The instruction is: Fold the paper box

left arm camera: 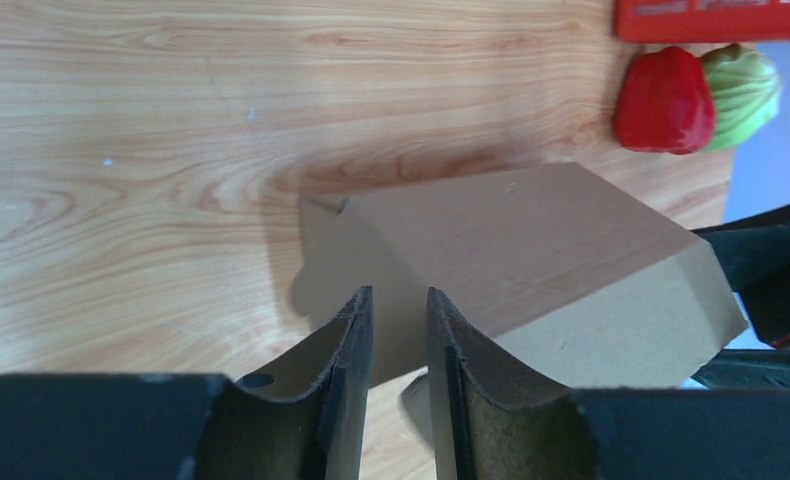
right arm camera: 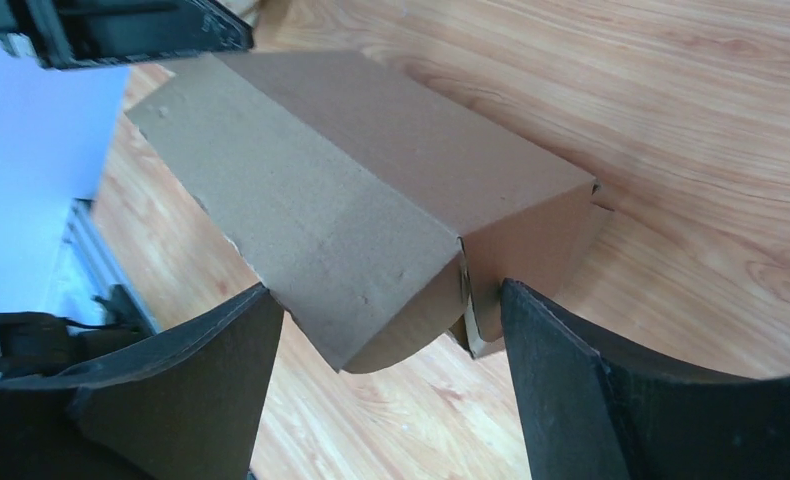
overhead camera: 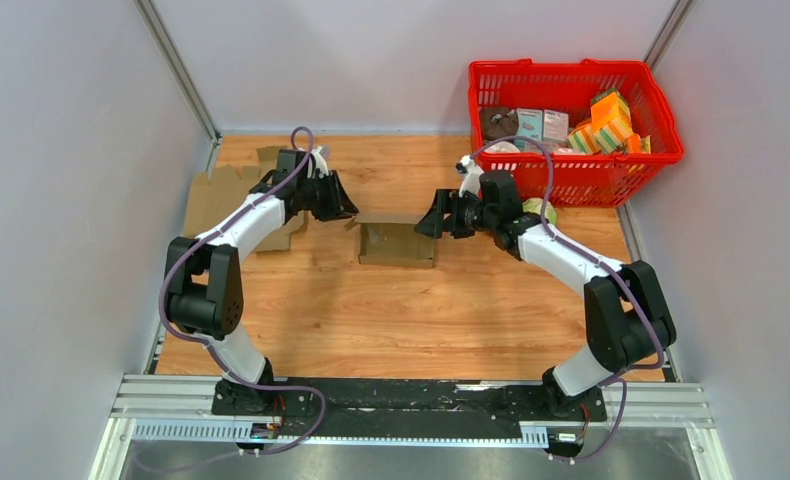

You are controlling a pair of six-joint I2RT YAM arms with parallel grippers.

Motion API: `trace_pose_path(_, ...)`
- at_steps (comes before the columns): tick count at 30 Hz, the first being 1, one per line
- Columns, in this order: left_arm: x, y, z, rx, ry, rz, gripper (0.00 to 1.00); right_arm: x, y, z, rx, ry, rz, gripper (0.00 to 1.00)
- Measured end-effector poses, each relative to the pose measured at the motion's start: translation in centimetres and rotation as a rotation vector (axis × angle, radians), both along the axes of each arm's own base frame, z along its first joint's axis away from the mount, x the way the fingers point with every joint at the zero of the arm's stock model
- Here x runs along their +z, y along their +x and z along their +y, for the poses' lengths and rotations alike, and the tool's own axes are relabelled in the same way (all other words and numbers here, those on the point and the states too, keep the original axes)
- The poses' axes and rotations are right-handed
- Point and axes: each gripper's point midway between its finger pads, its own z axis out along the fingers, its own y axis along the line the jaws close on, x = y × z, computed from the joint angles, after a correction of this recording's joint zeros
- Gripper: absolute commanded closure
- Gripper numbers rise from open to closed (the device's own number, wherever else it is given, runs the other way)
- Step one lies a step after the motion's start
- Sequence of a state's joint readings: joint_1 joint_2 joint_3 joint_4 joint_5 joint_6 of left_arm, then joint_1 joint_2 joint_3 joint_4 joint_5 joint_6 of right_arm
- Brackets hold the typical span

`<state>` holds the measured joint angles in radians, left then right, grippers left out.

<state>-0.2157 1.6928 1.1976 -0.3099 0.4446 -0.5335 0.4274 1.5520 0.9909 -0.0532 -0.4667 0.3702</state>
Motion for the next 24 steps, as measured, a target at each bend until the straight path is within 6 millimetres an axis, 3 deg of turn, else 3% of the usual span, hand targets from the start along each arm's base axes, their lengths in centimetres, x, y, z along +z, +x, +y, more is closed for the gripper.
trace_pose_path(4, 0.6, 0.0, -1.0, -0.006, -0.071, 0.0, 0.61, 1.2, -0.1, 0.9, -0.004, 0.102, 0.062, 0.17)
trace_pose_path(10, 0.0, -1.1, -2.5, -0.001, -0.194, 0.049, 0.59, 2.5, 0.4, 2.4, 0.002, 0.264, 0.163, 0.17)
trace_pose_path(15, 0.6, -1.2, -3.3, 0.011, -0.249, 0.053, 0.55, 1.4, 1.0, 2.9, -0.028, 0.353, 0.281, 0.16)
trace_pose_path(19, 1.0, -1.6, -1.6, 0.055, -0.155, 0.025, 0.54, -0.3, 0.9, 1.1, -0.082, 0.251, 0.269, 0.15)
trace_pose_path(24, 4.3, -2.3, 3.3, 0.198, 0.05, -0.136, 0.6, -0.8, 1.3, -3.4, -0.209, 0.011, 0.135, 0.19)
